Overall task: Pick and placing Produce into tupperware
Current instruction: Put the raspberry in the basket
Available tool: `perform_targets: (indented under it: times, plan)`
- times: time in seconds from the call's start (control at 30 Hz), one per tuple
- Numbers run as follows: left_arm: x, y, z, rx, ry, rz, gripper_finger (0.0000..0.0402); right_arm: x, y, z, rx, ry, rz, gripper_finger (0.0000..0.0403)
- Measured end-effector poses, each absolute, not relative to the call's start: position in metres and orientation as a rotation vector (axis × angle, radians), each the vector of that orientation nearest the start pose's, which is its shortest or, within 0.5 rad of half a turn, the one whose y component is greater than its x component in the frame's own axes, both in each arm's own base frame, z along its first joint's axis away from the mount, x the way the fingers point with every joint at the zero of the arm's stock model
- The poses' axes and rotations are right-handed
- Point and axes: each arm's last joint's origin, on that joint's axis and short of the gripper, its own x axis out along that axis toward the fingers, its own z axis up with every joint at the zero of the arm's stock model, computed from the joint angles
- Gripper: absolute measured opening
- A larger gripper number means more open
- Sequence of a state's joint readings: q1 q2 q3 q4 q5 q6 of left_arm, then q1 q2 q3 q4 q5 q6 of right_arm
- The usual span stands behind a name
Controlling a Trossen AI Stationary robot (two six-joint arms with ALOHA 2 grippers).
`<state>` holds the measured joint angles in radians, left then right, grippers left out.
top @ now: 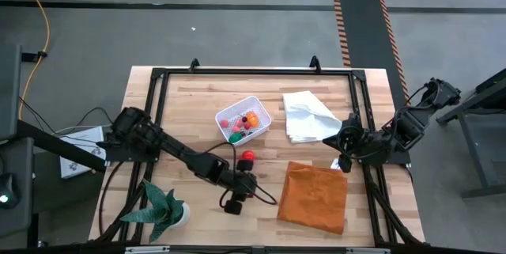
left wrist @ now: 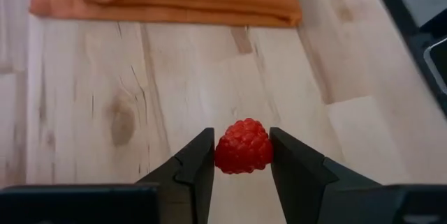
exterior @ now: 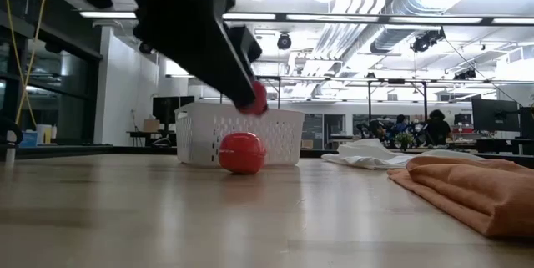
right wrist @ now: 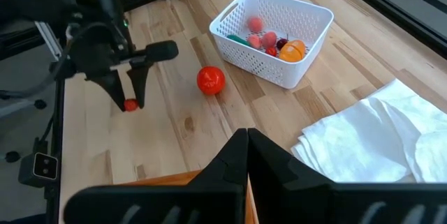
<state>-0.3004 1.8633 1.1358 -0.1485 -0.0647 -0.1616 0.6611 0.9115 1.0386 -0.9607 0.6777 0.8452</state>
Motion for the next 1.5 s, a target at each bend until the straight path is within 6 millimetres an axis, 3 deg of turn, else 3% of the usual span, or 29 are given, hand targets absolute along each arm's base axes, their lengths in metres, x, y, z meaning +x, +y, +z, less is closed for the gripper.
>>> perform_targets:
  times: [0.43, 0.93, 1.27, 1.5]
  plan:
    - [0.355, -0.096, 0.214, -0.035, 0.743, -0.053, 0.0117, 0.133, 0.08, 0.336, 0.29, 0.586, -0.278, 0.0]
    - [0.325, -0.037, 0.267, -0.106, 0.722, 0.102, 0.0117, 0.136, 0.083, 0.339, 0.296, 0.553, -0.253, 0.0]
    - [0.31, 0.004, 0.27, -0.138, 0.818, 0.23, 0.0117, 0.137, 0.083, 0.341, 0.308, 0.519, -0.269, 0.0]
    - [0.3, 0.046, 0.265, -0.17, 0.899, 0.356, 0.0117, 0.139, 0.082, 0.345, 0.315, 0.445, -0.32, 0.0]
